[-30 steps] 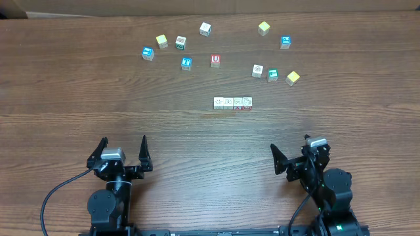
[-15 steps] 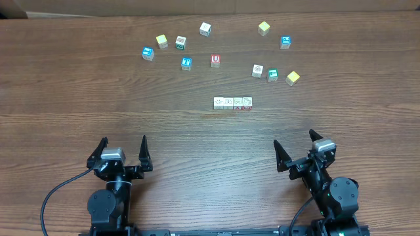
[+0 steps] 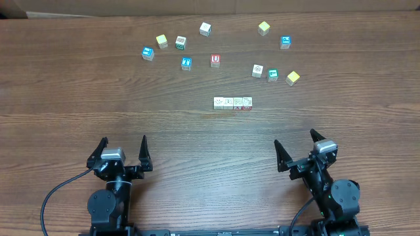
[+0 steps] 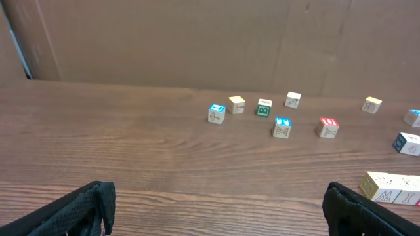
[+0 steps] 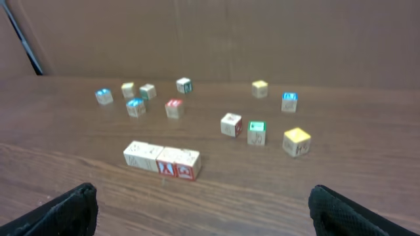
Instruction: Form a horizontal line
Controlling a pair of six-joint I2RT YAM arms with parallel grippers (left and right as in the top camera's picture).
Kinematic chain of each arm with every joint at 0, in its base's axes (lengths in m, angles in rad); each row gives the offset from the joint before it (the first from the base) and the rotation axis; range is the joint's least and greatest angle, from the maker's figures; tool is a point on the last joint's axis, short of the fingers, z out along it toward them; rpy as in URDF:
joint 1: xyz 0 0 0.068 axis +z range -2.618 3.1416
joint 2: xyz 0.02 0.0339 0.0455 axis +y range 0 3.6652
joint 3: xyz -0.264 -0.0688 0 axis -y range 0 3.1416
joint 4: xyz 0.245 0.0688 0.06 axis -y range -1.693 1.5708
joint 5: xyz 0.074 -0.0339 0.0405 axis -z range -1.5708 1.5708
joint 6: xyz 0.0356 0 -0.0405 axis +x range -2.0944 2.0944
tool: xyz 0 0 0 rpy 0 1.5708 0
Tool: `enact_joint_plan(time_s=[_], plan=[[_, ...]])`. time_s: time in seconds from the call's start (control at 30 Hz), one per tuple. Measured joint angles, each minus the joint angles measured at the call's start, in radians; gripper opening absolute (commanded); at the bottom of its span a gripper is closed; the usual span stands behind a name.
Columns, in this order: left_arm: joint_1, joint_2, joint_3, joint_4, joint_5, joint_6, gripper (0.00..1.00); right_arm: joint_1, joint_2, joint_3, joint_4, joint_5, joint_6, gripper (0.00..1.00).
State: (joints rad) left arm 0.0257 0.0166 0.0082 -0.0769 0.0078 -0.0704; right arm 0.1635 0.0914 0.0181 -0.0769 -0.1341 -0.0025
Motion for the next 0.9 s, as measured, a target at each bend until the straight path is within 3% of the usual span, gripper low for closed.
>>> enact_joint_plan(time_s=[0.17,0.9], plan=[[0.000,0.000,0.000,0.000,0.000,0.000,1.00,0.000,-0.078,0.000,0.005,0.000,-0.001,1.00],[0.000,0.000,0.000,0.000,0.000,0.000,1.00,0.000,-0.079,0.000,0.005,0.001,0.000,1.00]])
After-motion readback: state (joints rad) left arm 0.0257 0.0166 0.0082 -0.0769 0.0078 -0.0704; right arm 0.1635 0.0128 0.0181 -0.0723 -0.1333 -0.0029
